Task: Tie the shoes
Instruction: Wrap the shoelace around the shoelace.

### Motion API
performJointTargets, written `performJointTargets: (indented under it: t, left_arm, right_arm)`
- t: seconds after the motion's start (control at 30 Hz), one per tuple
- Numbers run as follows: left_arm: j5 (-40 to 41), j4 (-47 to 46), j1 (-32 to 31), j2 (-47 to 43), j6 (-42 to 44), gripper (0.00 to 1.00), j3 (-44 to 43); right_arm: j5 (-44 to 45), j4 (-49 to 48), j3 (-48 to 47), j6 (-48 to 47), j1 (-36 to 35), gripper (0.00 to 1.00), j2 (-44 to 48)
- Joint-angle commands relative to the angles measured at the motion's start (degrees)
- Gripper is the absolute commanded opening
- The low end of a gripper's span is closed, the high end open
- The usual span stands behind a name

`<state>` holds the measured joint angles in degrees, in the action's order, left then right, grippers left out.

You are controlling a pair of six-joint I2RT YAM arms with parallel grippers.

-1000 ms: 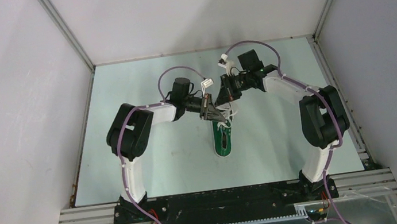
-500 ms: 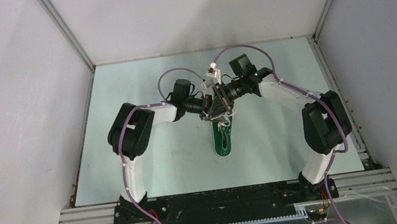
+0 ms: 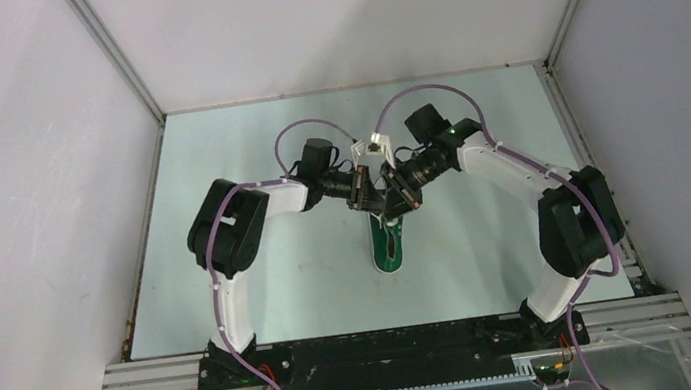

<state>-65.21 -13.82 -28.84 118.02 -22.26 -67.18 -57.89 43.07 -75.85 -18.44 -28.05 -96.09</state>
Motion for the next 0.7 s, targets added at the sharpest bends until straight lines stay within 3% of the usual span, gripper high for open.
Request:
performJointTargets:
  t: [0.0,0.1,0.27,0.4,0.53,0.67]
  left_arm:
    - [-1.1,-1.4,0.2,0.0,0.9,0.0,-0.8]
    - [-1.3,-2.0,0.2,-0.1,0.7,0.0,-0.3]
    - [-1.8,-2.6,0.2,-0.8,1.0,0.0,0.6]
    - [-2.3,-2.5,0.1,-1.4,1.8,0.0,1.0]
    - [-3.3,-3.7,0.0,-1.4,2.0,0.0,1.4]
    - [-3.8,-4.4,-0.6,-1.1,2.0,0.01,1.4]
  right_arm:
    - [7.1,6.0,2.6,-10.2,-0.4,0.02,-3.6]
    - [9.6,5.1,3.8,-11.0,-0.5,0.09,-5.1]
    - [13.2,7.2,4.4,-11.4,0.0,0.37,-4.4]
    - [12.4,7.4,5.5,-8.7,5.5,0.53,-0.2]
    - [11.5,-0.6,8.8,0.4,11.6,0.6,2.6]
    - [10.6,-6.0,10.9,7.6,13.2,0.58,-1.3]
